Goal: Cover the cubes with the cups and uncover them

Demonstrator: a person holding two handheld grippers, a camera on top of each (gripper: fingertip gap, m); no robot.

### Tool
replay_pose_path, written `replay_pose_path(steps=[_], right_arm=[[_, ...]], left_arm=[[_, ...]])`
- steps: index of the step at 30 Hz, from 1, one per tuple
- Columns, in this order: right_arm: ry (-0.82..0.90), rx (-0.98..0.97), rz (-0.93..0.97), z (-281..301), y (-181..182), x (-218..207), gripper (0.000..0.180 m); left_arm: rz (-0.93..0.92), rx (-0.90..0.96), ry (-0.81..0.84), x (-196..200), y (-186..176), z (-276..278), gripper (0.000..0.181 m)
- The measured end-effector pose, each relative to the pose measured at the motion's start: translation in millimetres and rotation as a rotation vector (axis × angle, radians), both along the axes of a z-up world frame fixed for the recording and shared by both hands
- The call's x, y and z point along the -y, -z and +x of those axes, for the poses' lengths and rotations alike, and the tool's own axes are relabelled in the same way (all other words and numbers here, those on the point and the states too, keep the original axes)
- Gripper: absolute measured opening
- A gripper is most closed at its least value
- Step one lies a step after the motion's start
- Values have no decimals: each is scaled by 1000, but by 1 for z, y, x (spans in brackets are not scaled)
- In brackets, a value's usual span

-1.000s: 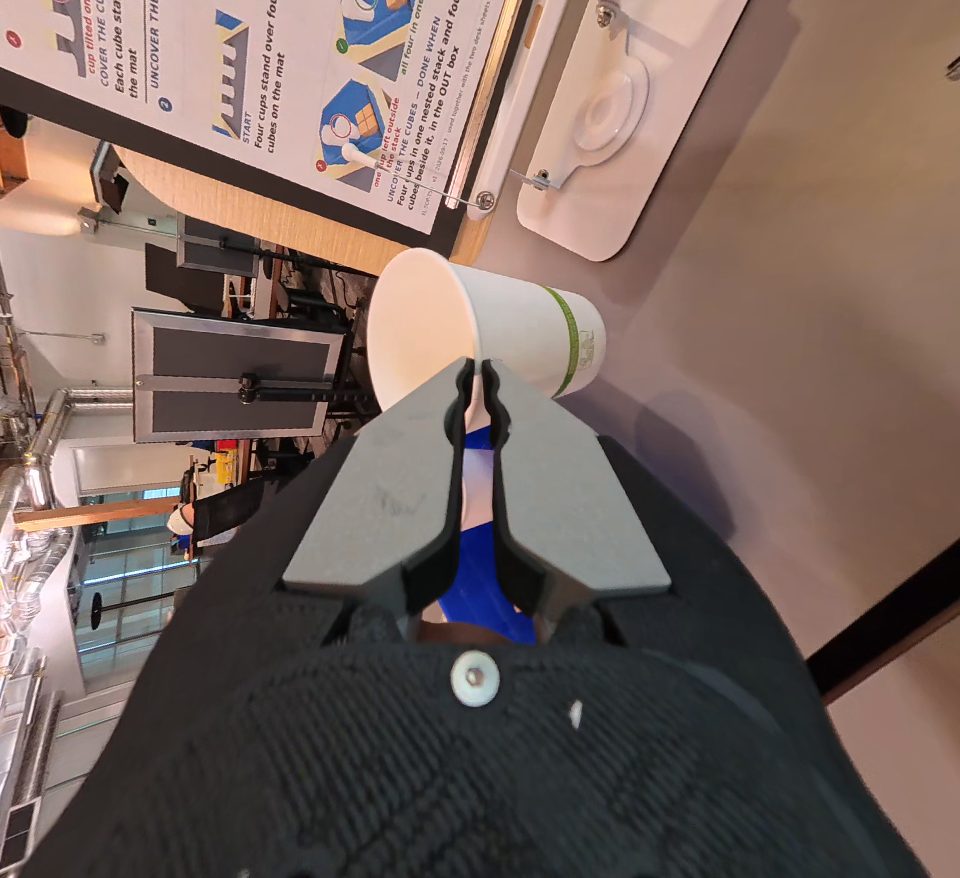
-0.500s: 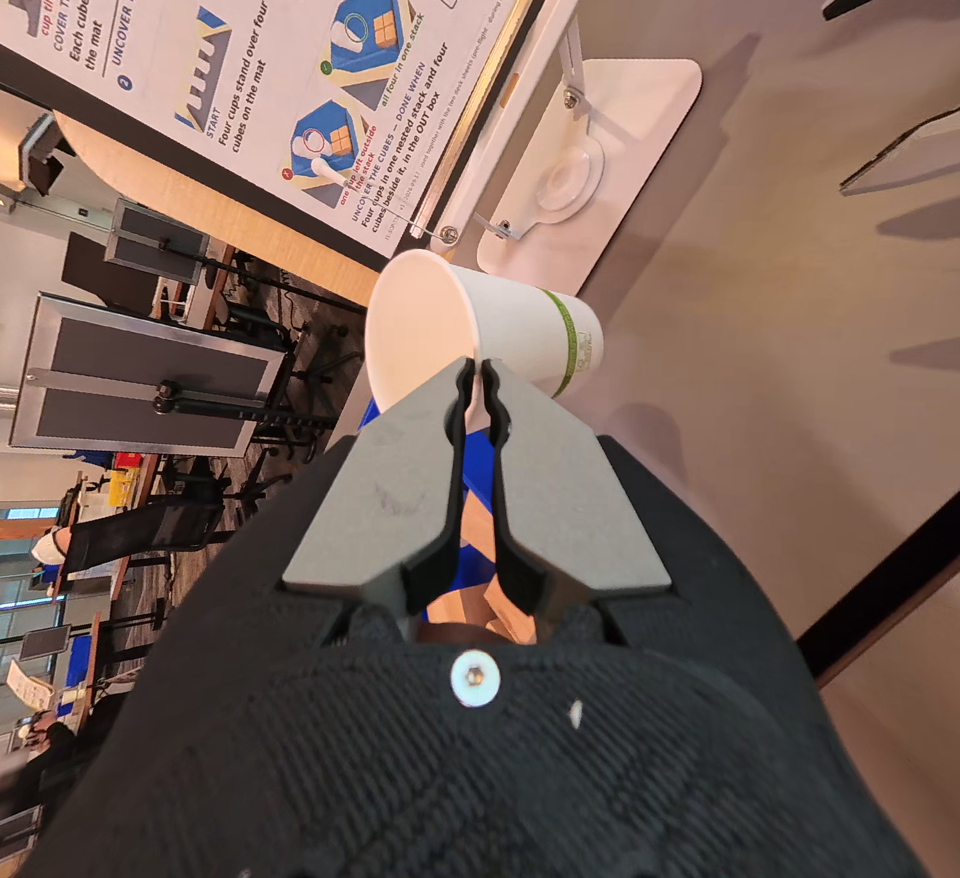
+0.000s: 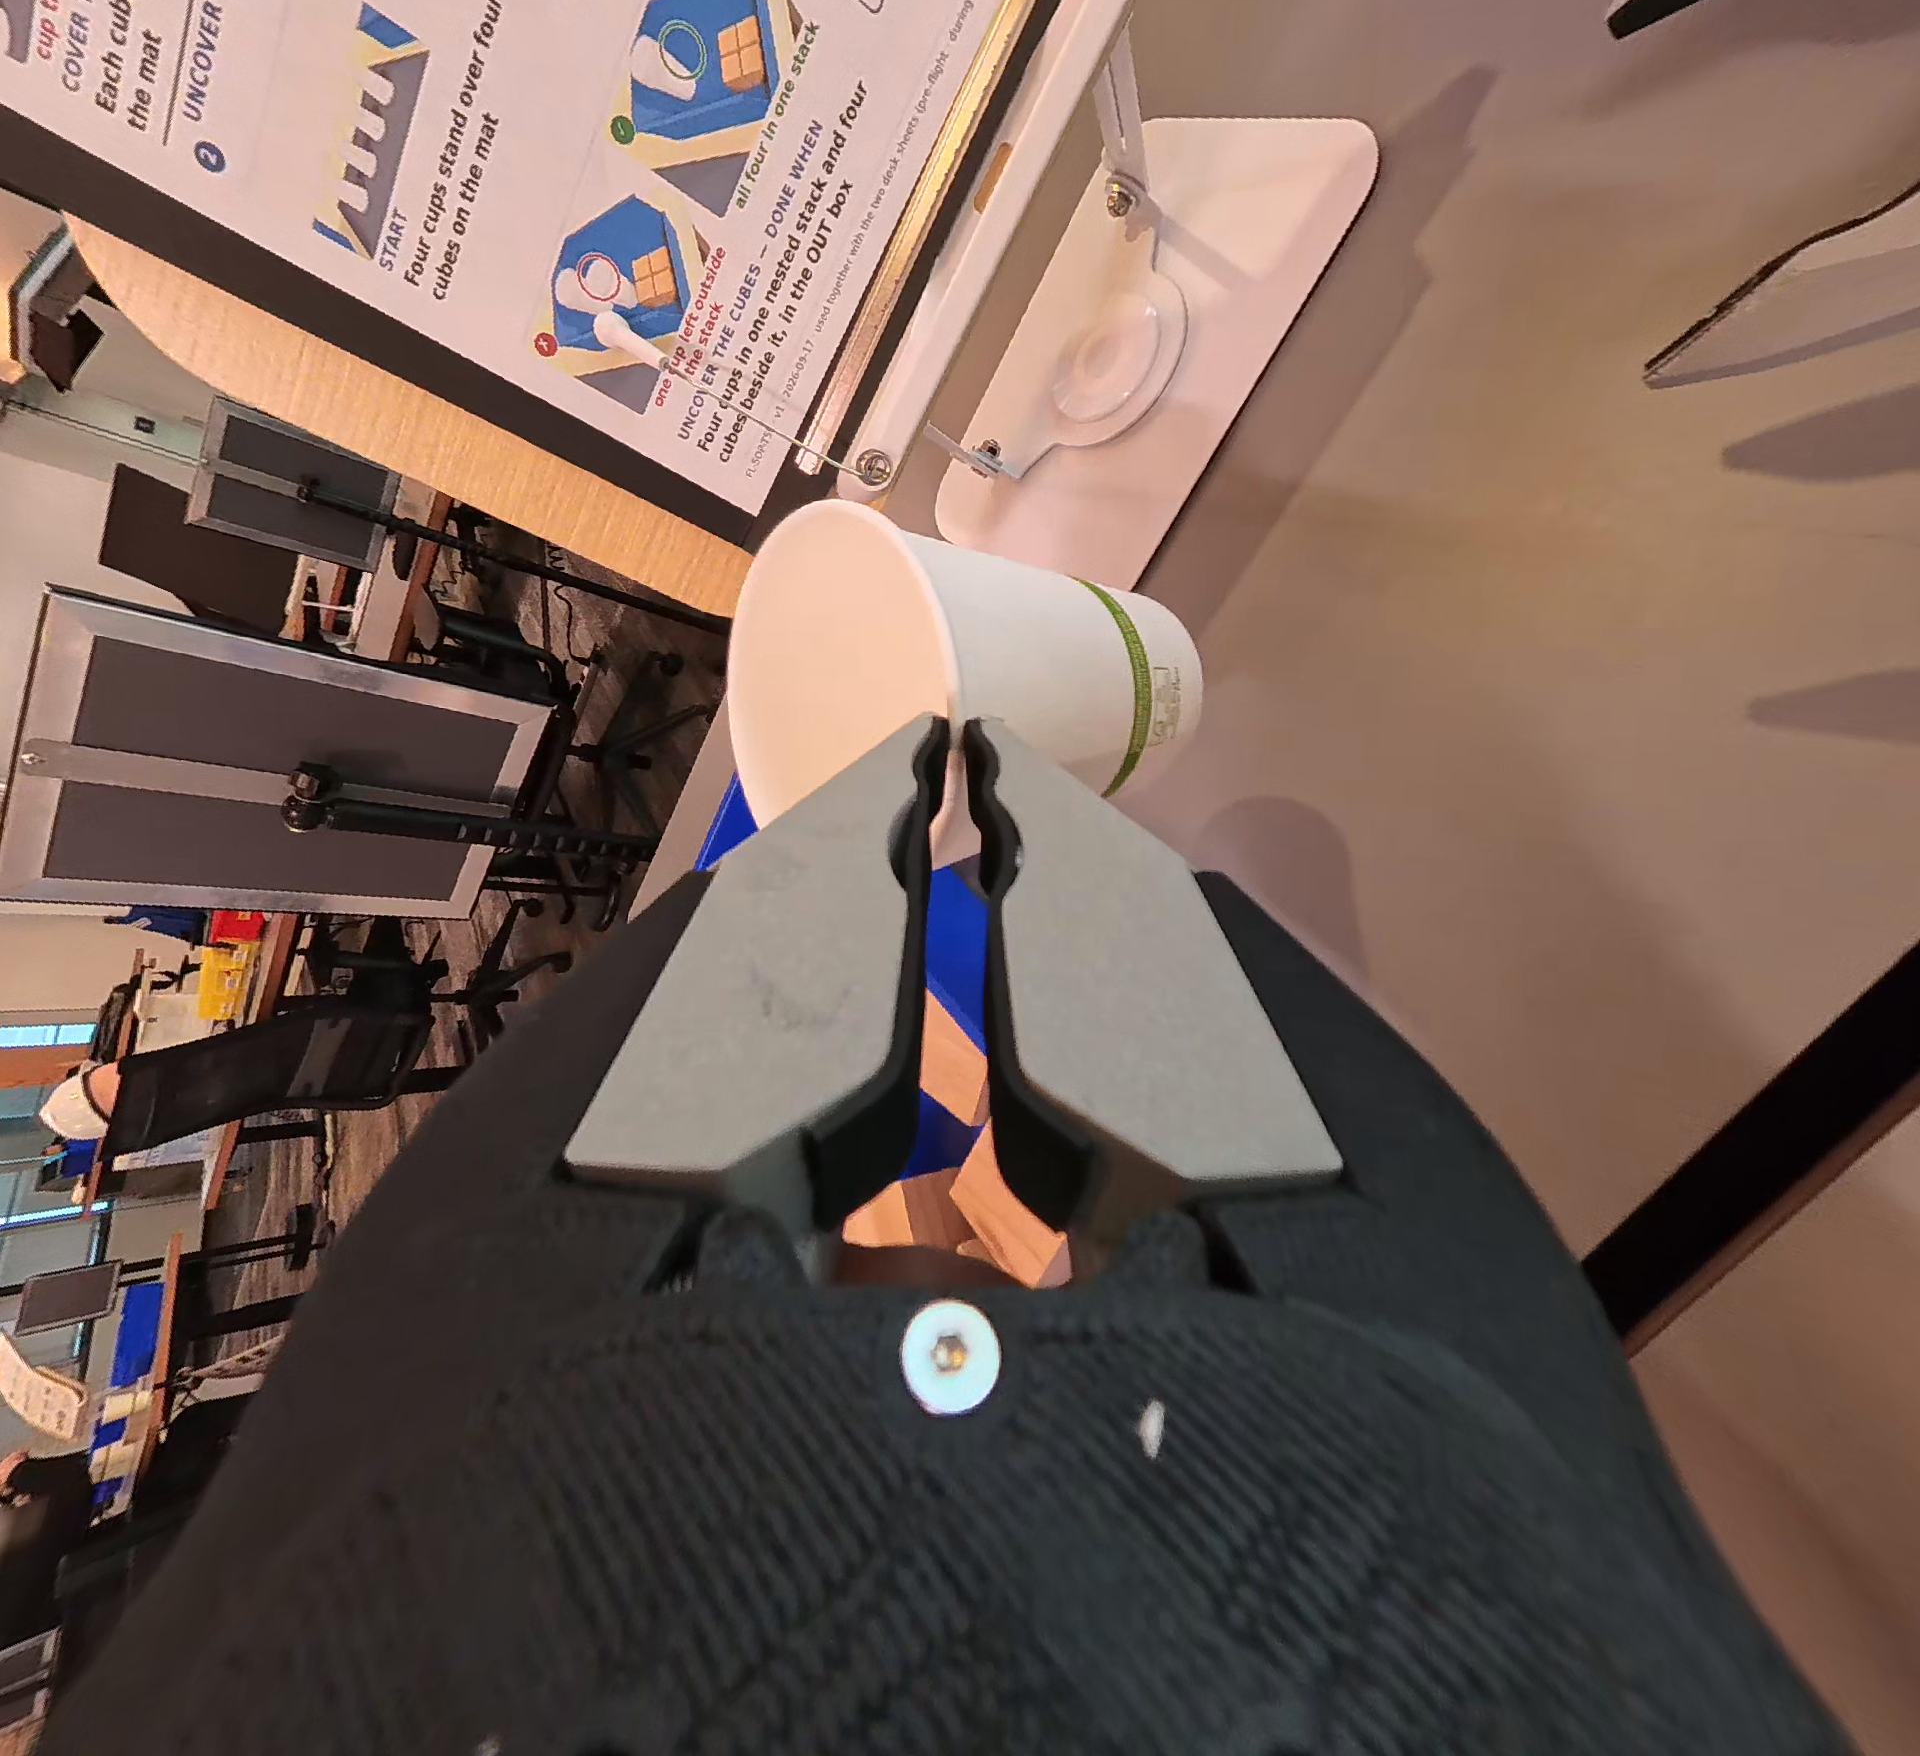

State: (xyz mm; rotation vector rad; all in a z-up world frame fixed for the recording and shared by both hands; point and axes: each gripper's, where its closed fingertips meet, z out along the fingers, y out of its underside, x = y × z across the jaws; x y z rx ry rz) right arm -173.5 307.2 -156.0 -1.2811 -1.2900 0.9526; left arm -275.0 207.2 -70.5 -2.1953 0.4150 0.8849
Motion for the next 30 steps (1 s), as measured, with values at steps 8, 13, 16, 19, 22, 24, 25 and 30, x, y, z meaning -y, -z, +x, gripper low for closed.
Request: replay_pose_path(steps=[8,13,16,19,22,24,25,30], right_arm=[[0,-2,0,0,0,0,70],[1,-1,0,0,0,0,70],[0,-4,0,0,-1,0,70],[1,0,4,0,0,0,70],[1,7,2,-1,2,-1,70],[0,9,1,-1,2,-1,70],[1,8,5,-1,2,-1,70],[4,16,9,-2,4,-2,70]], left_arm=[[-3,11,2,-2,4,1,1],[-9,7,-10,-3,10,-1,2],[-19,-18,-25,-2,8,-3,1],[-12,-8,-28,-4,3,-1,1],[-47,-21,-15,-4,0,3,1],[-51,-20,4,-7,-1,8,1],[-50,-23,4,-8,-1,8,1],[-33,23,43,-15,9,18,1]])
